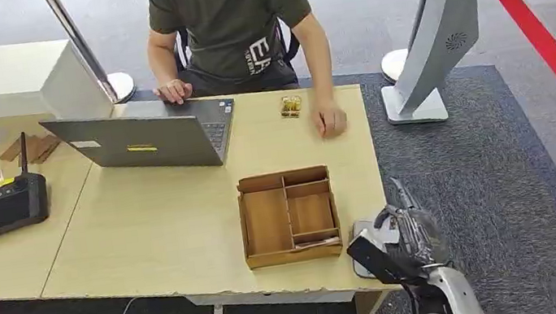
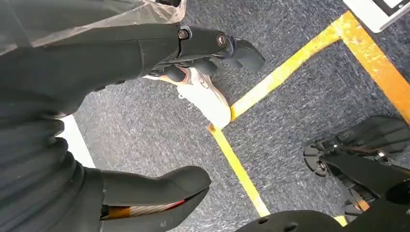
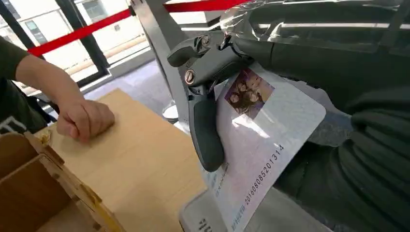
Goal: Pass the card to the sensor for recognition and then transmit it.
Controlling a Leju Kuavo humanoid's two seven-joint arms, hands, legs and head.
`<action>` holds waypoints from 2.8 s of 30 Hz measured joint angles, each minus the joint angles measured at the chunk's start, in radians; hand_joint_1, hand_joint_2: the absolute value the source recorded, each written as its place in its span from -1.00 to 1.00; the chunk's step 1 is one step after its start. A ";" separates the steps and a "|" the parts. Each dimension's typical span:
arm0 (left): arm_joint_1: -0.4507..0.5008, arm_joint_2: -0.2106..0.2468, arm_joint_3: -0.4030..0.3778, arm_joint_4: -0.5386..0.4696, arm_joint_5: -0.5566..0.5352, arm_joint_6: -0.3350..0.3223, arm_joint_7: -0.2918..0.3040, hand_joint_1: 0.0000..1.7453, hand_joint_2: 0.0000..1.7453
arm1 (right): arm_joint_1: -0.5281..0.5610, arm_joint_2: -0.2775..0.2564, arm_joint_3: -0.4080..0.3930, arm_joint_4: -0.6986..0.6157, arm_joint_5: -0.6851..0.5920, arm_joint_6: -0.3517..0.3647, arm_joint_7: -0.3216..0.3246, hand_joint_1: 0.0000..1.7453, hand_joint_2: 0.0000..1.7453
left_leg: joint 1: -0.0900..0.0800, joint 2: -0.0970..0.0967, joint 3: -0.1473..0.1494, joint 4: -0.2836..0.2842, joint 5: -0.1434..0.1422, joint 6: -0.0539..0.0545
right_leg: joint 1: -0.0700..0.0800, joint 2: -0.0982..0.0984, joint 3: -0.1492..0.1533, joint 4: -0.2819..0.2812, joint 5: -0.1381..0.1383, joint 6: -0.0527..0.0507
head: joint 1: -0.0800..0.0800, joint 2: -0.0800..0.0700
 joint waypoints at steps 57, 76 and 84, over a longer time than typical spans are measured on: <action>-0.001 0.000 0.035 0.000 -0.030 0.005 0.005 -1.00 1.00 | -0.043 0.067 -0.056 0.021 0.317 0.048 0.046 1.00 1.00 | 0.000 0.001 0.002 0.000 0.000 0.000 | 0.000 0.000 0.001 0.000 0.000 0.000 | 0.000 0.000; -0.042 -0.002 0.025 0.000 -0.038 -0.048 0.024 -1.00 1.00 | -0.282 0.199 -0.055 -0.031 0.307 0.198 -0.034 1.00 1.00 | 0.000 -0.001 0.001 0.000 0.002 -0.002 | 0.000 0.000 0.000 0.001 0.001 -0.001 | 0.000 0.000; -0.056 -0.008 -0.005 0.000 -0.038 -0.065 0.042 -1.00 1.00 | -0.386 0.267 -0.052 0.119 0.187 0.157 -0.068 1.00 1.00 | 0.000 0.000 0.000 0.000 0.002 -0.002 | 0.000 0.000 0.000 0.001 0.001 -0.001 | 0.000 0.000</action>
